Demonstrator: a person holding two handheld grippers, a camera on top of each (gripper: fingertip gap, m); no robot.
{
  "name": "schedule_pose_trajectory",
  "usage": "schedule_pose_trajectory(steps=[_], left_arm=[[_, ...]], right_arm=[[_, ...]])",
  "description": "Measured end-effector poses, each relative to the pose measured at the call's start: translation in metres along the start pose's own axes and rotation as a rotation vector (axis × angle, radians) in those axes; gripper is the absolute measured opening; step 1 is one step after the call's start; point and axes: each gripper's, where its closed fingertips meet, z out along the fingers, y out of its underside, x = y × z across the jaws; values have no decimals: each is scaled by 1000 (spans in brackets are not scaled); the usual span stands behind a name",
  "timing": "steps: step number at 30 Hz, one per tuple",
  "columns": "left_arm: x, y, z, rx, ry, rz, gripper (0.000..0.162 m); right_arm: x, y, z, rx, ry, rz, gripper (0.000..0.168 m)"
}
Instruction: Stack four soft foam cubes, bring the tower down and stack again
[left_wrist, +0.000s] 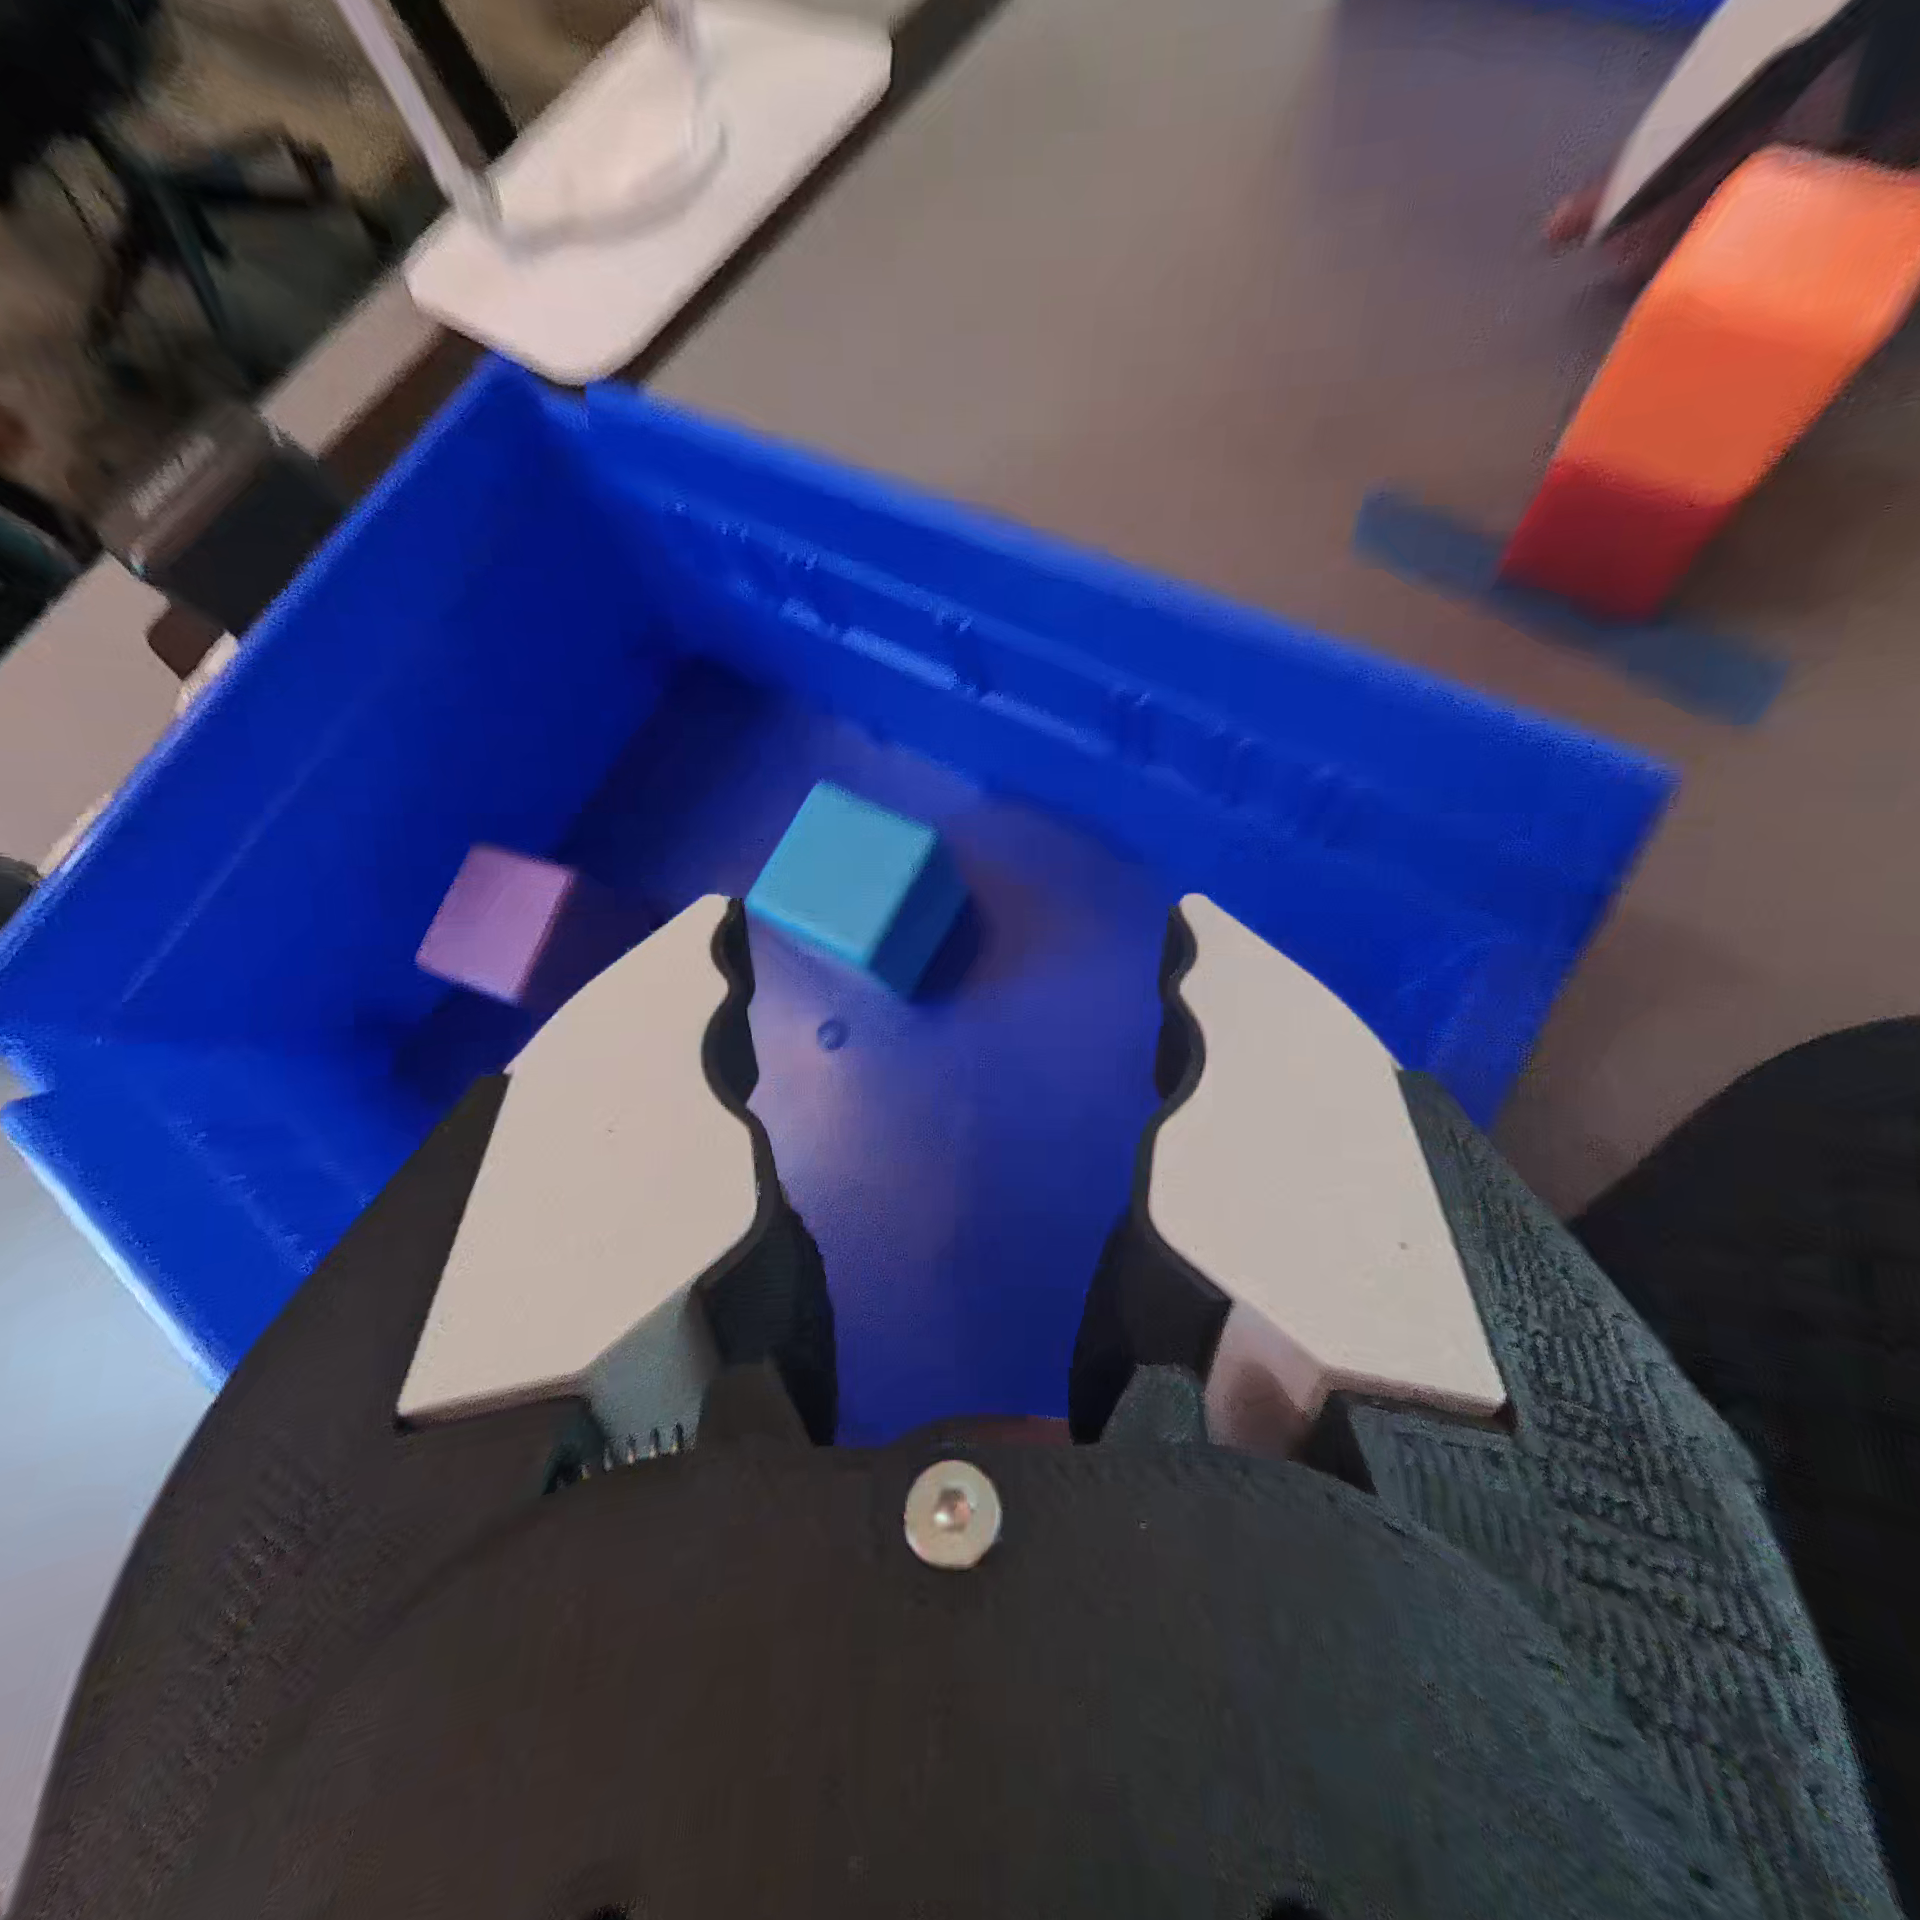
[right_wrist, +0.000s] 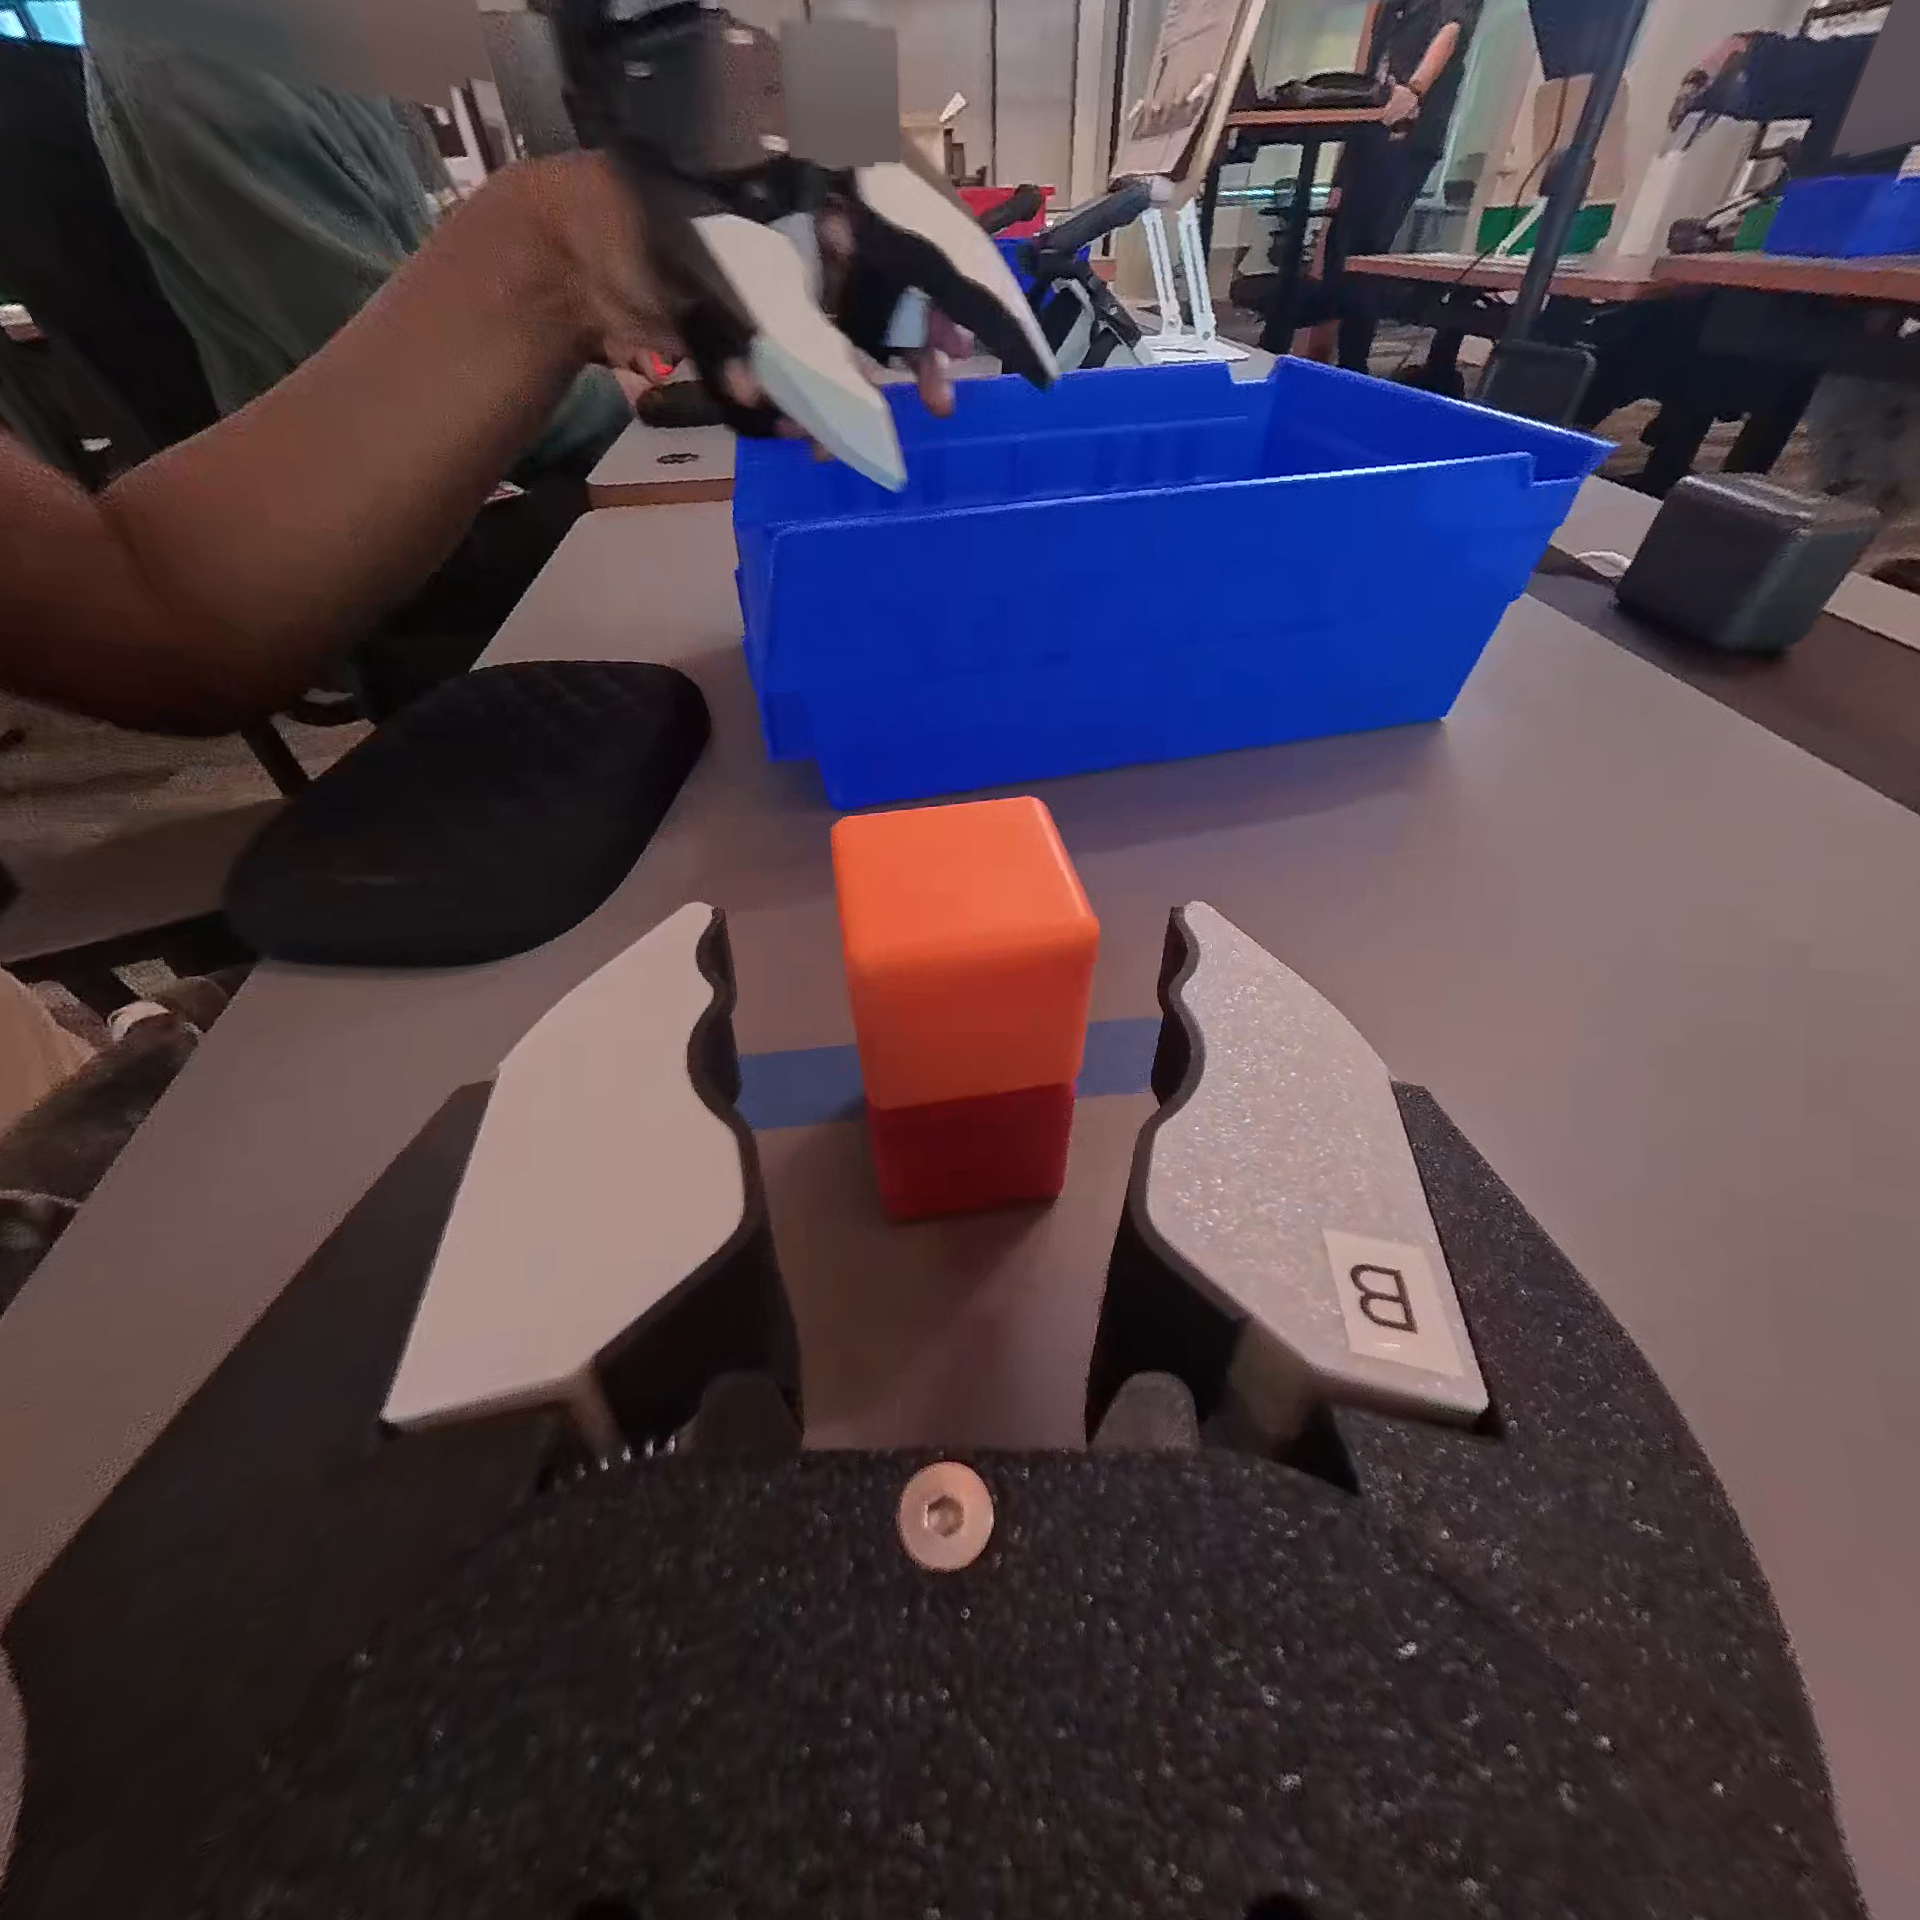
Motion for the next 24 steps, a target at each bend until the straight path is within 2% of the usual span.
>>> schedule_pose_trajectory(steps=[2,4,10,17,20,24], left_arm=[[-10,11,15,-88,58,8,75],[-15,11,30,-101,112,35,75],[-32,40,61,-293,153,194,71],[-32,43,74,-261,183,218,67],[-30,41,75,-231,195,204,61],[-30,42,77,-219,204,196,52]], right_arm=[[-1,2,2,-15,-2,-14,79],[-1,1,4,-13,-5,-20,78],[0,5,6,-46,-2,-43,68],[-1,7,9,-63,-17,-50,67],[1,5,7,-46,-16,-46,67],[3,7,6,-59,-4,-60,56]])
